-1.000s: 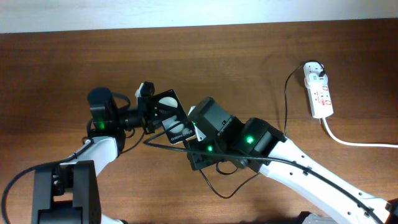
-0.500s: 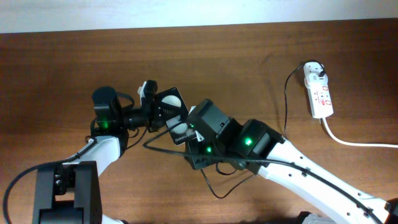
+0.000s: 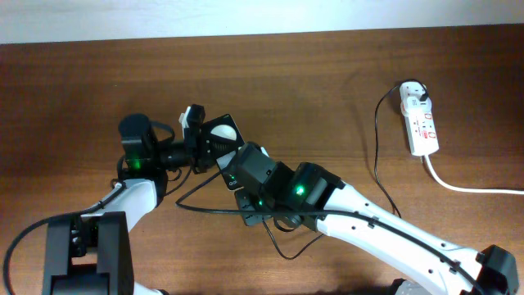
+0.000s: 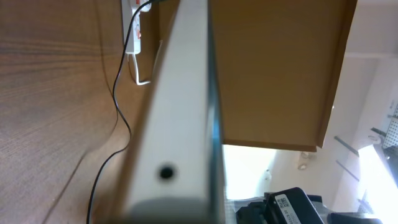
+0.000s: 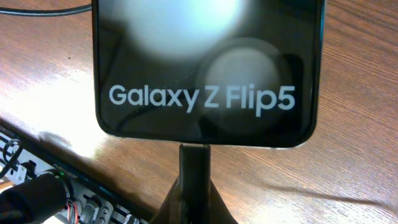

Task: Plug charger to phone and switch on socket
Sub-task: 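Lower the phone onto the table with the left gripper and release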

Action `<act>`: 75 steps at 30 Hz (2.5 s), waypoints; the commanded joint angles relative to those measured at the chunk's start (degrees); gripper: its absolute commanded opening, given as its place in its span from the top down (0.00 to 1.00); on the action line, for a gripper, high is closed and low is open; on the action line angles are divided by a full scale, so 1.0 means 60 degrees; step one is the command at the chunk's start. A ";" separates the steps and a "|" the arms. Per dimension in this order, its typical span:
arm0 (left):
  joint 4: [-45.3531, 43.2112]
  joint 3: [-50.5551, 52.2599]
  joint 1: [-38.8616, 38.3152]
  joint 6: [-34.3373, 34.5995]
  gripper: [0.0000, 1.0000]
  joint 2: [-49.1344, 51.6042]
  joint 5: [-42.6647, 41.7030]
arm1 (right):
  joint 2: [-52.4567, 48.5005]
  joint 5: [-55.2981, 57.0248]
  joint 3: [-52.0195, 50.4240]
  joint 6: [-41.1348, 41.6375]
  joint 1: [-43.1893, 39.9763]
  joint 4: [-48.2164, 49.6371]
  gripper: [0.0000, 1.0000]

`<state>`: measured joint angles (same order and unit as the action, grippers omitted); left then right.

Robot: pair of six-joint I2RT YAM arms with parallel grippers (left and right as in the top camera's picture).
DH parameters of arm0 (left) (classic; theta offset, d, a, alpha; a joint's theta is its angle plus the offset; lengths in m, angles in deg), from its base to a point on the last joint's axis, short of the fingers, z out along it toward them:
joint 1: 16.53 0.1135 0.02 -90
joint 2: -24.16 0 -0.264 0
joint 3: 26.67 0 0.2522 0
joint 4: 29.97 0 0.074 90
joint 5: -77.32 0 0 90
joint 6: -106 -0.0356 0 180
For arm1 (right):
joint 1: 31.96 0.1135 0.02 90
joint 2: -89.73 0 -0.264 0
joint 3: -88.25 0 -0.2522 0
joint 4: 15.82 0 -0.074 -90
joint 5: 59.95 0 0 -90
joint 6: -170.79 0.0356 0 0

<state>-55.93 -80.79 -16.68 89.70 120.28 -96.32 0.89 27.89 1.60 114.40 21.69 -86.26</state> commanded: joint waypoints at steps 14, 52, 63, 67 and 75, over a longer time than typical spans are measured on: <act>-0.0047 0.0044 -0.0703 -0.4095 0.97 -0.0004 -0.0601 | 0.0656 0.0080 0.0044 -0.0025 -0.0528 -0.1570 0.56; 1.2801 -0.9369 -0.3228 -1.0123 0.59 0.6357 0.6958 | 0.7202 0.1909 0.0040 -0.0047 -0.0525 -0.3949 0.01; 1.3580 -0.9369 -0.3228 -1.0123 0.01 0.6357 0.8688 | 0.7202 0.1909 0.0040 -0.0047 -0.0525 -0.3949 0.01; 1.3996 -0.9369 -0.3228 -1.0123 0.01 0.6357 0.9526 | 0.7202 0.1909 0.0040 -0.0047 -0.0525 -0.3949 0.01; 1.4659 -0.9369 -0.3187 -1.0127 0.01 0.6357 0.9854 | 0.7202 0.1909 0.0040 -0.0047 -0.0525 -0.3949 0.01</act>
<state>28.74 -139.30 -36.39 29.65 154.92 -46.33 44.15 38.60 1.29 114.18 18.69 -110.17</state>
